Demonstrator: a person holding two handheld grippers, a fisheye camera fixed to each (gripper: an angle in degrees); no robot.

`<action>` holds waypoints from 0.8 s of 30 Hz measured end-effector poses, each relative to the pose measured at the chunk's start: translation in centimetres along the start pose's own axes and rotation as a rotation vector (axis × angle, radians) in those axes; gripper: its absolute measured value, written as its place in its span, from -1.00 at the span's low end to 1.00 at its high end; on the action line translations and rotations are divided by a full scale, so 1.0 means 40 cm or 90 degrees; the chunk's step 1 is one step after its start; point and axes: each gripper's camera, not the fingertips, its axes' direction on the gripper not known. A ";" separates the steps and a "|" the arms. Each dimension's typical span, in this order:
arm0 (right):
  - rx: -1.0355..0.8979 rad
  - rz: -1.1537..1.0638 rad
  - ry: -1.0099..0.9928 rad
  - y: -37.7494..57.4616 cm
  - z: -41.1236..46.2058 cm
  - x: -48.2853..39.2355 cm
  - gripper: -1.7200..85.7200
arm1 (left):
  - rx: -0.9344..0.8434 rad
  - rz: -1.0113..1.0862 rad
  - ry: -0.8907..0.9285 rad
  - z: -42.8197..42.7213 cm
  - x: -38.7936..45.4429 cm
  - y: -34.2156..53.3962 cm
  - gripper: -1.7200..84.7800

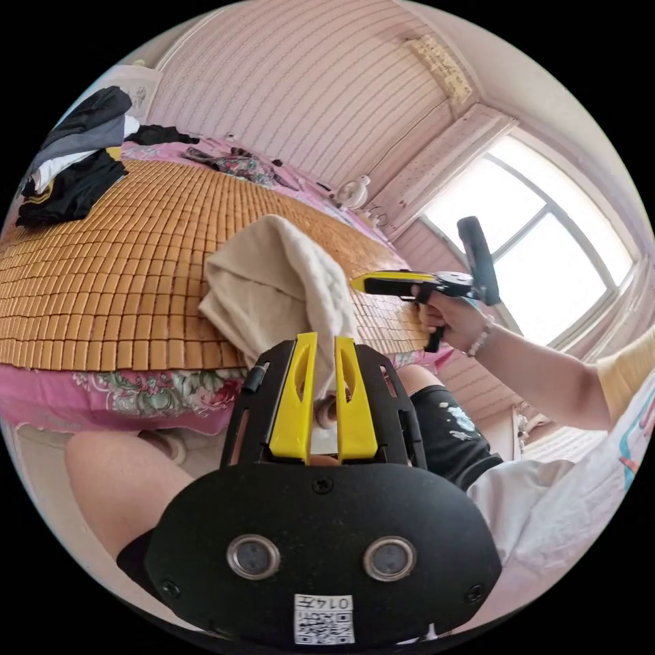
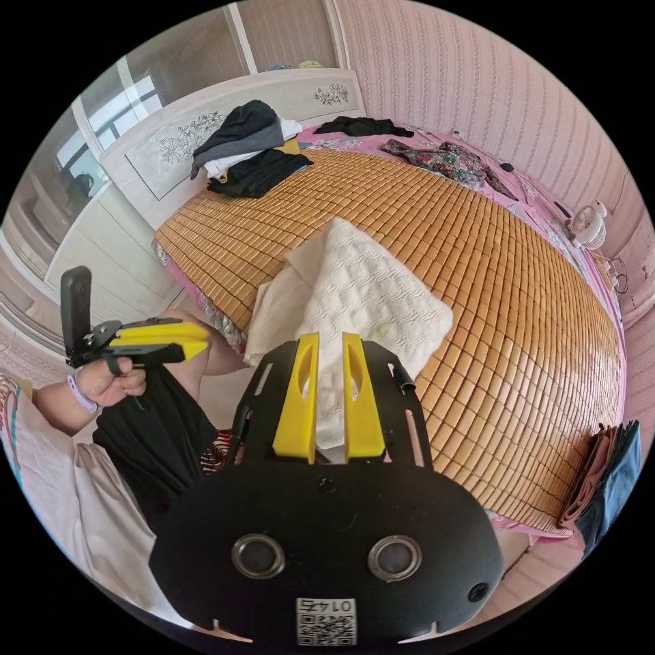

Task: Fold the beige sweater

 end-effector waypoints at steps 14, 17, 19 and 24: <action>-0.058 0.059 0.012 -0.138 0.082 0.002 -0.78 | -0.174 -0.084 -0.117 0.511 -0.207 0.041 -0.79; -0.044 0.074 -0.058 -0.182 -0.004 0.078 -0.82 | -0.208 -0.052 -0.172 0.612 -0.214 0.073 -0.82; 0.010 0.096 -0.101 -0.217 -0.077 0.141 -0.85 | -0.191 -0.059 -0.164 0.619 -0.245 0.096 -0.84; 0.208 0.103 -0.140 -0.380 -0.340 0.286 -0.90 | -0.115 -0.025 -0.235 0.547 -0.281 0.012 -0.87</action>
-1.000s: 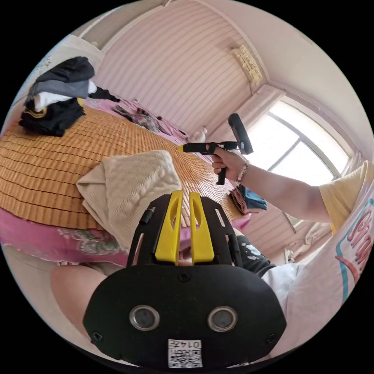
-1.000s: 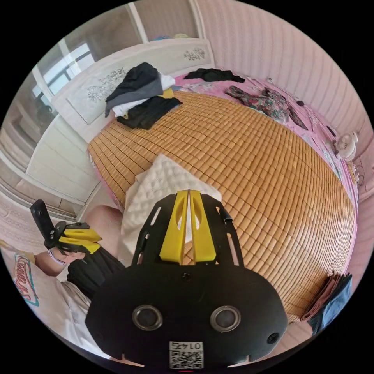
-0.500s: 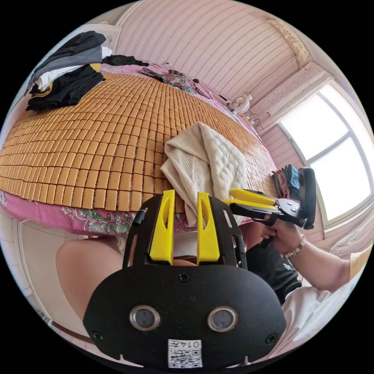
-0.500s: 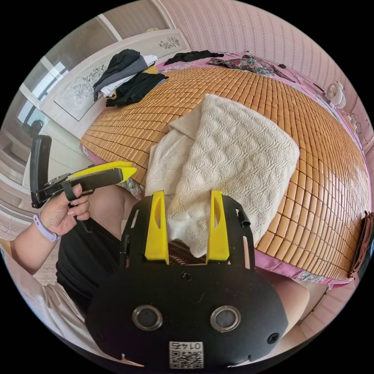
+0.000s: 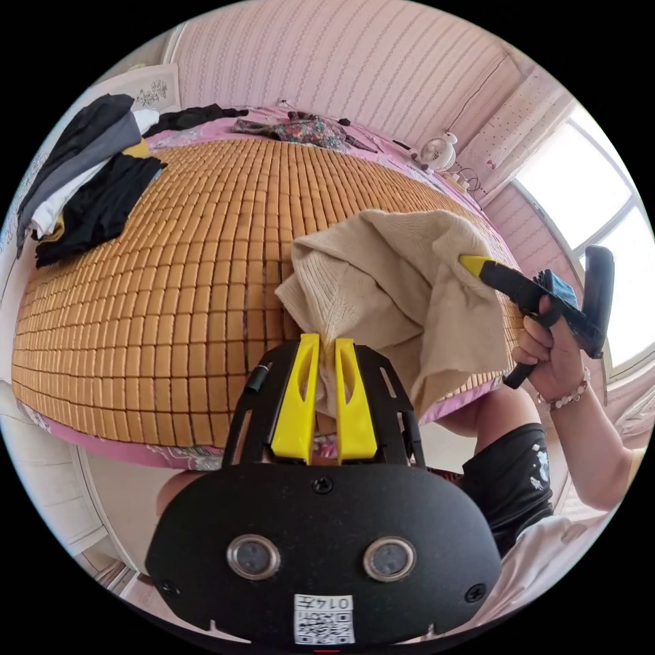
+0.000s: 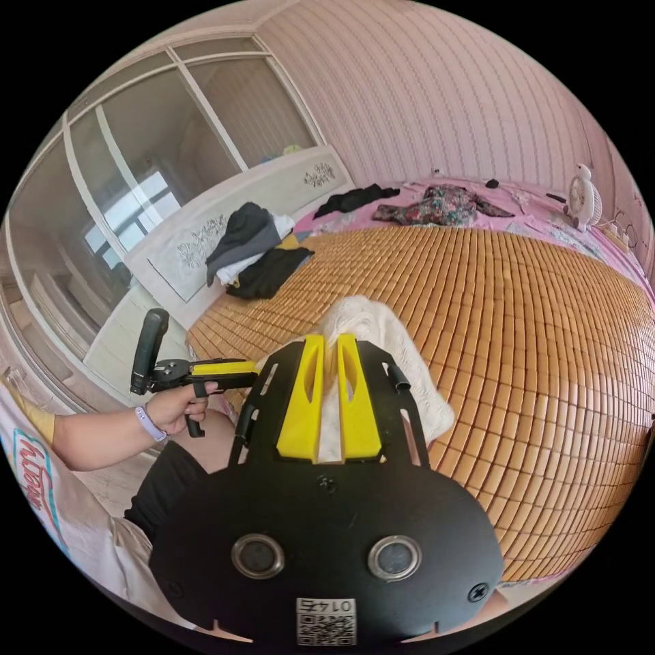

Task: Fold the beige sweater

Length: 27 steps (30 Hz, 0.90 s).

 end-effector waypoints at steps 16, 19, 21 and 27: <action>-0.088 0.276 0.104 0.217 -0.412 0.306 -0.91 | -0.093 0.216 0.089 0.050 0.084 0.034 -0.89; -0.035 0.205 0.140 0.148 -0.452 0.223 -0.82 | -0.100 0.197 0.084 0.096 0.076 0.141 -0.89; -0.003 0.118 0.116 0.083 -0.455 0.143 -0.76 | -0.088 0.210 0.049 0.091 0.081 0.196 -0.89; -0.068 -0.159 -0.022 -0.067 -0.277 -0.185 -0.68 | -0.035 0.253 0.023 0.008 0.063 0.275 -0.89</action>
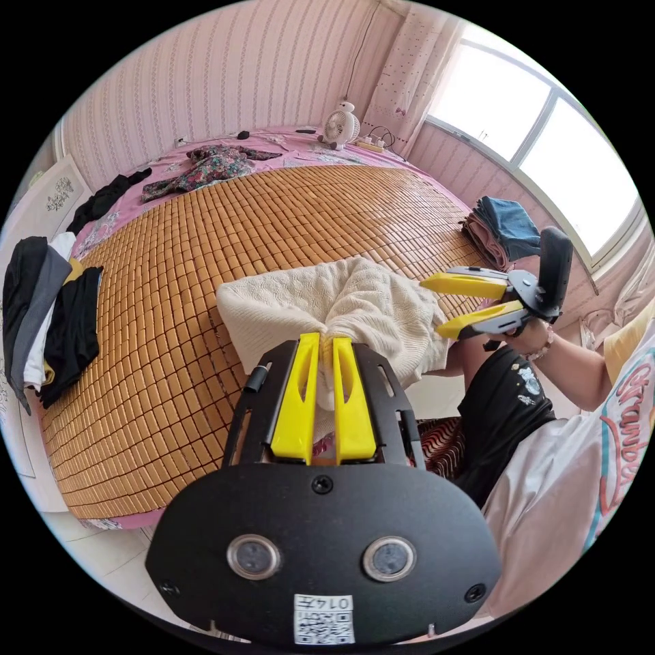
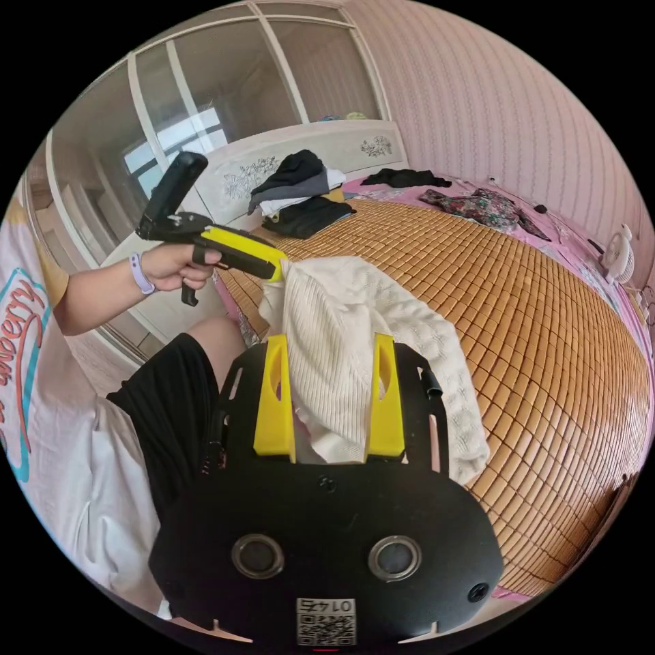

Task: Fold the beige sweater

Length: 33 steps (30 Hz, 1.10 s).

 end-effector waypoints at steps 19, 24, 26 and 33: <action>0.078 0.349 0.309 -0.136 -0.172 0.438 -0.86 | 0.143 -0.137 0.064 -0.057 -0.378 0.222 -0.83; 0.065 0.324 0.304 -0.099 -0.150 0.334 -0.82 | 0.064 -0.116 0.008 0.066 -0.416 0.317 -0.78; 0.063 0.302 0.273 -0.090 -0.125 0.266 -0.79 | 0.039 -0.120 -0.004 0.125 -0.433 0.344 -0.76; 0.051 0.324 0.176 -0.113 -0.025 0.207 -0.71 | -0.012 -0.197 0.020 0.358 -0.540 0.350 -0.76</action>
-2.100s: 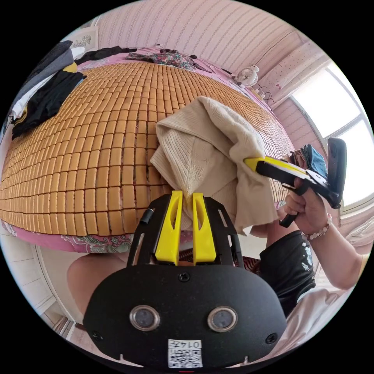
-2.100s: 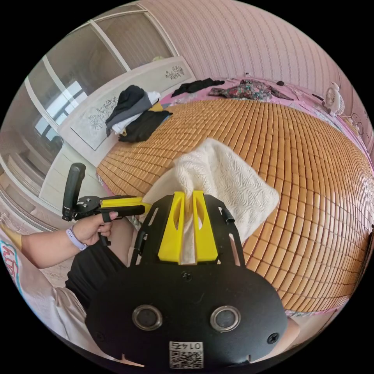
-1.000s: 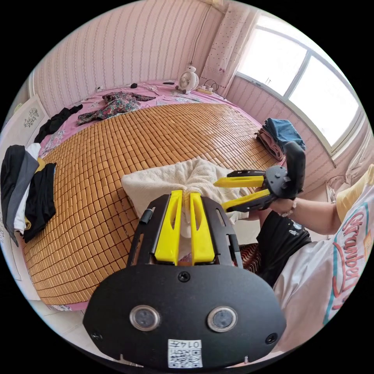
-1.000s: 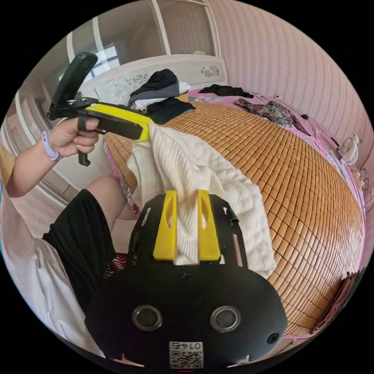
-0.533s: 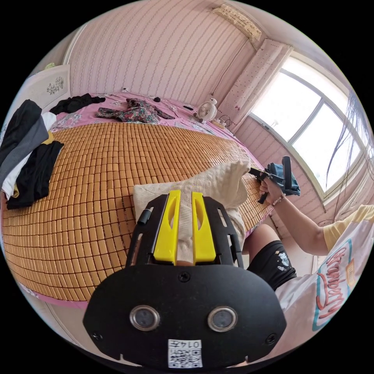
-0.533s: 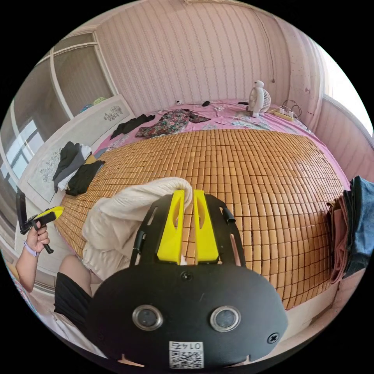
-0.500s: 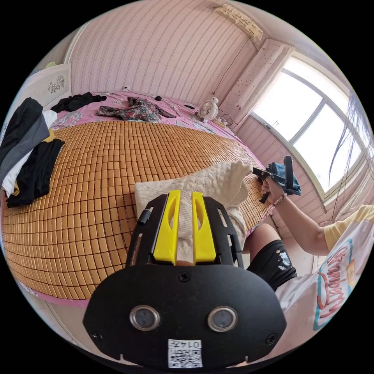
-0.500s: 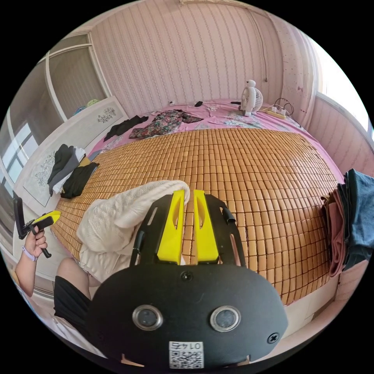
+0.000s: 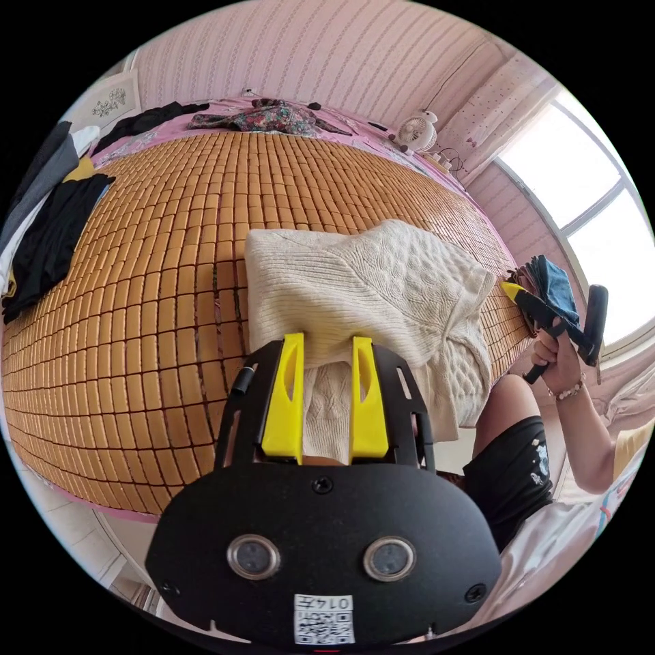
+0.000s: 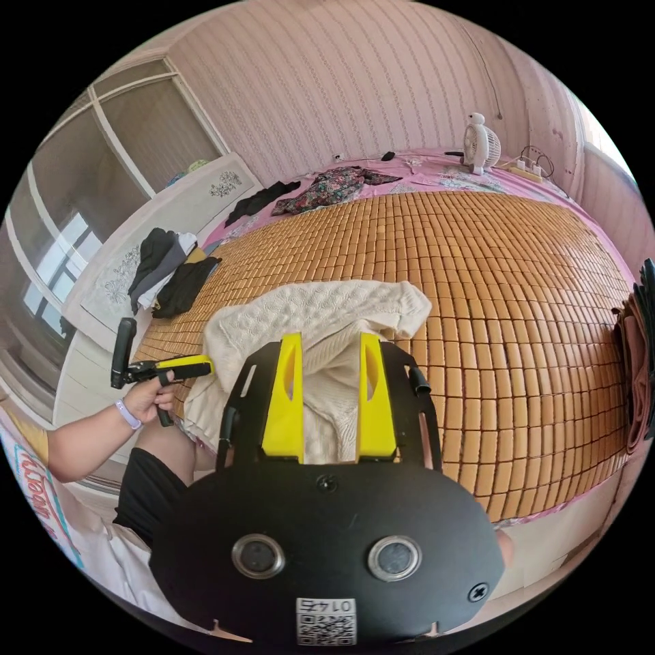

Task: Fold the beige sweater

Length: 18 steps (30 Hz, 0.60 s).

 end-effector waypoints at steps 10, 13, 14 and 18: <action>-0.088 -0.025 0.009 -0.014 0.194 -0.083 -0.92 | -0.016 0.068 -0.037 0.036 -0.039 0.017 -0.89; -0.086 -0.058 -0.012 -0.022 0.164 -0.114 -0.92 | 0.023 0.090 -0.014 -0.061 -0.049 0.037 -0.91; -0.075 -0.065 -0.030 -0.032 0.143 -0.124 -0.92 | 0.033 0.093 -0.007 -0.087 -0.052 0.037 -0.91; -0.041 -0.104 -0.057 -0.092 0.091 -0.165 -0.93 | 0.100 0.124 0.064 -0.293 -0.075 -0.015 -0.91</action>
